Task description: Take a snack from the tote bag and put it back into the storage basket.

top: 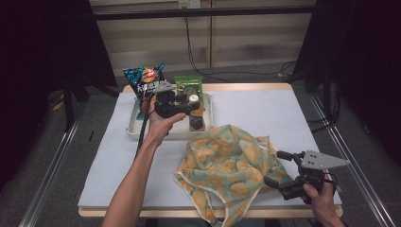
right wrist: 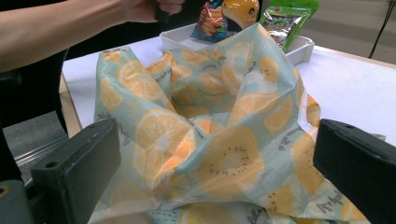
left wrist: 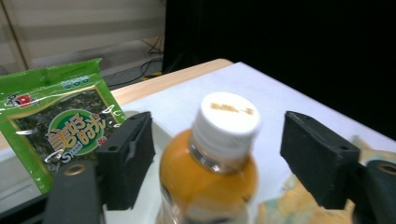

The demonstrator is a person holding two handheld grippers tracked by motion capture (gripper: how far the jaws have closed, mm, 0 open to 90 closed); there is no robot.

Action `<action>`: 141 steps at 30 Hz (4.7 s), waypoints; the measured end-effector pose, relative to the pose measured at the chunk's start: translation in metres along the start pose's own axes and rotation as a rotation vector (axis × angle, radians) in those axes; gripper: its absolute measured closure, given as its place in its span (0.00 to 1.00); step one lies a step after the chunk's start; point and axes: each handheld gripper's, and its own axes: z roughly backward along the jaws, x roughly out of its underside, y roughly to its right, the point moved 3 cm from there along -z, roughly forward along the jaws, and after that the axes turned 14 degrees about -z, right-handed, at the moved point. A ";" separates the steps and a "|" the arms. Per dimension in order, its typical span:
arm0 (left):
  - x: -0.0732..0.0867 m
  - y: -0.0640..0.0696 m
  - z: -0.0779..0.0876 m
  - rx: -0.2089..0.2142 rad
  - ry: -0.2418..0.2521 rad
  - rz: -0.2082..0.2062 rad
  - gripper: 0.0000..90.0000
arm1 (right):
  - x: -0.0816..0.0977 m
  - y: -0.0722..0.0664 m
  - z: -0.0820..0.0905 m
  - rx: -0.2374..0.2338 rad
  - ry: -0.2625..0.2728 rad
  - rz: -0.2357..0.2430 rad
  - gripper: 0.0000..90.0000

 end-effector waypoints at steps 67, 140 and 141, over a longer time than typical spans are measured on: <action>0.076 0.195 0.028 0.525 -0.220 -0.207 0.94 | 0.013 -0.023 -0.084 -0.067 -0.333 0.044 0.52; 0.076 0.216 0.018 0.477 -0.218 -0.248 0.52 | 0.038 -0.029 -0.015 -0.028 -0.319 0.020 1.00; 0.076 0.216 0.018 0.477 -0.220 -0.251 0.49 | 0.040 -0.030 -0.015 -0.028 -0.325 0.018 1.00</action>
